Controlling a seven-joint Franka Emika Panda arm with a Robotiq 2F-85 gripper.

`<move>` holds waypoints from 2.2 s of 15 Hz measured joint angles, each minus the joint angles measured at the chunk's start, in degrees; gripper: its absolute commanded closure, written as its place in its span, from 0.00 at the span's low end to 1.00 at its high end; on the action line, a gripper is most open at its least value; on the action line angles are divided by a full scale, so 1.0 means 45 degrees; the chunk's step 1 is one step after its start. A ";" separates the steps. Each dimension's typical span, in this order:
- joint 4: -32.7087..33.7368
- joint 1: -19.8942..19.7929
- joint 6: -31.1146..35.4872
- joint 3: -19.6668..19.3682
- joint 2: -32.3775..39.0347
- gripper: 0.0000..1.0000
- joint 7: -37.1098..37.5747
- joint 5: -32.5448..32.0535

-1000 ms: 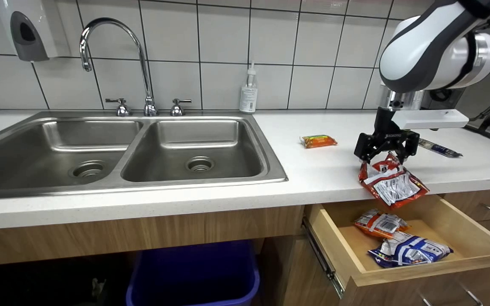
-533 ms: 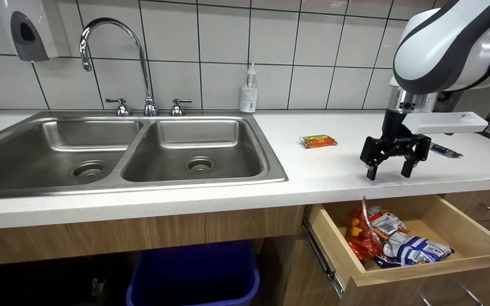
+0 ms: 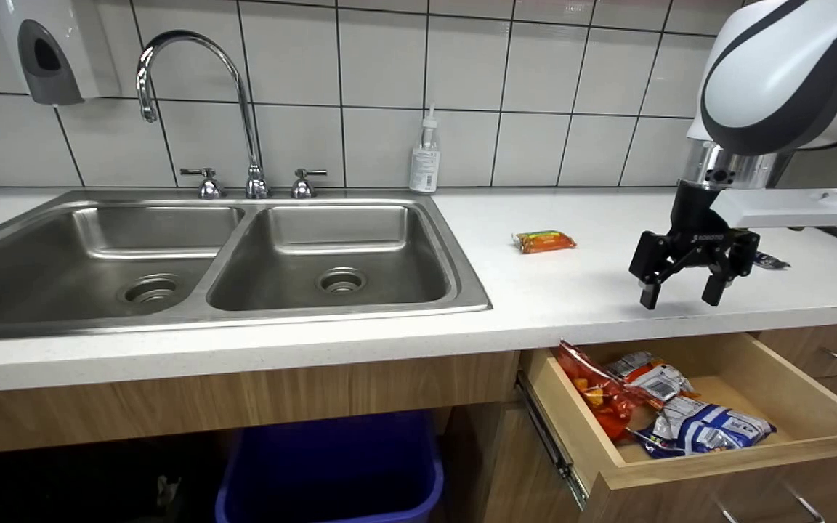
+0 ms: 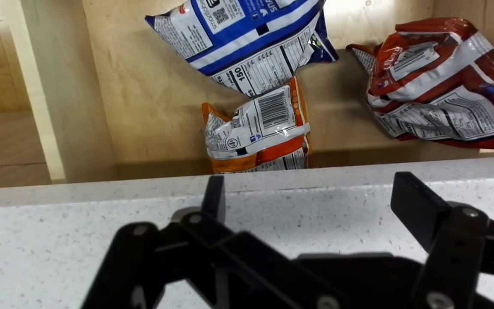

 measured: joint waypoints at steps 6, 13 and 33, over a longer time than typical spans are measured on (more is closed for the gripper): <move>-0.0191 -0.0106 0.0041 -0.0020 -0.0310 0.00 0.0000 0.0000; -0.0221 -0.0350 0.0029 -0.0057 -0.0587 0.00 -0.0144 0.0007; -0.2700 -0.0640 -0.1622 0.0022 -0.2489 0.00 -0.1691 0.0142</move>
